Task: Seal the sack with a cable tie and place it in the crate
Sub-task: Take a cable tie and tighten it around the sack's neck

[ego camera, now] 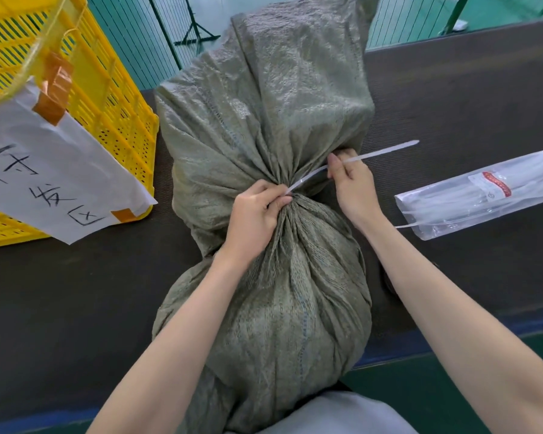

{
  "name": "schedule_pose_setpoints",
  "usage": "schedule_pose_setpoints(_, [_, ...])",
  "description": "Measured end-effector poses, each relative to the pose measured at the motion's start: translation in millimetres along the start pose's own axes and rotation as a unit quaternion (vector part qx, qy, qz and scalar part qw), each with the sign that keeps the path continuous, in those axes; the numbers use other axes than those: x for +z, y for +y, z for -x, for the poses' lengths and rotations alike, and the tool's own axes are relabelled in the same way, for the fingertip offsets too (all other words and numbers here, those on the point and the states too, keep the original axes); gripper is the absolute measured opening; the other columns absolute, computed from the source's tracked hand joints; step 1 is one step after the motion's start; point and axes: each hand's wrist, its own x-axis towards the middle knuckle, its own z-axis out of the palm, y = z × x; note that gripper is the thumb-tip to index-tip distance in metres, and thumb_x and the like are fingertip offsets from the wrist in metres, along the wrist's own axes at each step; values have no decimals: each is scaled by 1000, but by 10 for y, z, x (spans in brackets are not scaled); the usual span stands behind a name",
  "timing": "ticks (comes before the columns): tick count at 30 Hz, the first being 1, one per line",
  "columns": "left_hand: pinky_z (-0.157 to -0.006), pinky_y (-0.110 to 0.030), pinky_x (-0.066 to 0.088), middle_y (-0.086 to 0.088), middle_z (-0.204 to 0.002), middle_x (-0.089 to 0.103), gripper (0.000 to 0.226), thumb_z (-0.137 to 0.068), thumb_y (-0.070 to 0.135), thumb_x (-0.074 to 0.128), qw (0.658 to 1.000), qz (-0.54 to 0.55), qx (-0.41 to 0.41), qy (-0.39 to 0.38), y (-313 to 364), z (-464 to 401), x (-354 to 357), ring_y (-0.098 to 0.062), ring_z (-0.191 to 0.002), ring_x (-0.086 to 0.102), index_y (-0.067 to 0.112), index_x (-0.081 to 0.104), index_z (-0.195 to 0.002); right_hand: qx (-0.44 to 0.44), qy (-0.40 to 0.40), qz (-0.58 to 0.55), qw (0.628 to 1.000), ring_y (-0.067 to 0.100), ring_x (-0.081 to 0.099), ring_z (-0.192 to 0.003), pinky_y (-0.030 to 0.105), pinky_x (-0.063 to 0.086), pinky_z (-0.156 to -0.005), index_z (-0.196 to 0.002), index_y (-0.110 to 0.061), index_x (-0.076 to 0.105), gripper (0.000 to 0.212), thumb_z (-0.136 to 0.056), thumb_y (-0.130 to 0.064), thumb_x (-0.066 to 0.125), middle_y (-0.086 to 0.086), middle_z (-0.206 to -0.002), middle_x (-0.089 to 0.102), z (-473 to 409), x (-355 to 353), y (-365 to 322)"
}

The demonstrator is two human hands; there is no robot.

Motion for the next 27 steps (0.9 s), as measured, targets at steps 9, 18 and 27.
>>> schedule_pose_setpoints(9, [-71, -27, 44, -5, -79, 62, 7, -86, 14, 66, 997, -15, -77, 20, 74, 10, 69, -12, -69, 54, 9, 69, -85, 57, -61, -43, 996, 11, 42, -67, 31, 31, -66, -68, -13, 51, 36, -98, -32, 45, 2, -69, 47, 50, -101, 105])
schedule_pose_setpoints(18, [-70, -11, 40, -2, -82, 64, 8, -87, 17, 66, 993, 27, -109, 41, 88, 106, 75, 1, -69, 54, 11, 71, -87, 41, -20, 158, 986, 24, 54, -86, 37, 45, -76, -85, -11, 57, 6, -89, -16, 57, 4, -90, 56, 919, -434, 505])
schedule_pose_setpoints(27, [-76, -14, 41, -3, -87, 60, 12, -90, 17, 61, 994, 11, -94, 56, 55, 229, 174, -5, -77, 53, 7, 69, -90, 110, 6, 422, 900, 40, 52, -96, 47, 45, -76, -102, -3, 58, 26, -77, -7, 63, 19, -104, 57, 1590, -595, 899])
